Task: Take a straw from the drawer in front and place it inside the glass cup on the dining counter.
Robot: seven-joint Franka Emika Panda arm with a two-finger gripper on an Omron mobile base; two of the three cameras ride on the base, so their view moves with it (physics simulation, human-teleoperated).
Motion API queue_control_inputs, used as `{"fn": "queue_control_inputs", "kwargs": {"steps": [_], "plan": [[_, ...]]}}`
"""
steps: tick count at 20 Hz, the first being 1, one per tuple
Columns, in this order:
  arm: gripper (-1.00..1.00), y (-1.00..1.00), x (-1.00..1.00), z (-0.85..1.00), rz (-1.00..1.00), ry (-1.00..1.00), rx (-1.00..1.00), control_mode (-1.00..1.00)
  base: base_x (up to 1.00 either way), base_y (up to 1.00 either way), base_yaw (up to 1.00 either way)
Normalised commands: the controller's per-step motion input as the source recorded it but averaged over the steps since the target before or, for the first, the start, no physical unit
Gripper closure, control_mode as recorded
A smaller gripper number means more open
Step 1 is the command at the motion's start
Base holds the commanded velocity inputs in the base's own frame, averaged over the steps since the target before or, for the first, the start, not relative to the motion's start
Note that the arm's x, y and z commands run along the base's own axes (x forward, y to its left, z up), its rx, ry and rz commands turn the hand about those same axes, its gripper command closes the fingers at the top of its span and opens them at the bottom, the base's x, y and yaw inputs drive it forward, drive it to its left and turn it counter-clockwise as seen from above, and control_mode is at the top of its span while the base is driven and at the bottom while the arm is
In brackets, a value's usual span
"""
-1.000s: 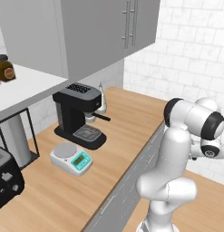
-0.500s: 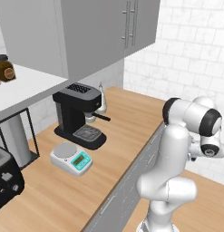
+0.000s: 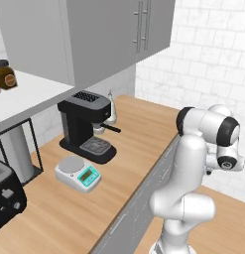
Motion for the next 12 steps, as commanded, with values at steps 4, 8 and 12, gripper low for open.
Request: {"fn": "queue_control_inputs", "kwargs": {"steps": [4, 8, 12], "plan": [[-1.0, -0.01, 0.17, -0.16, -0.01, 0.0, 0.02, -1.0, 0.0, 0.0, 0.0], [-1.0, -0.05, 0.17, -0.05, 0.0, 0.0, 0.0, -1.0, 0.0, 0.0, 0.0], [-1.0, 0.0, 0.23, -0.21, 0.0, -0.04, 0.0, -1.0, 0.0, 0.0, 0.0]]}}
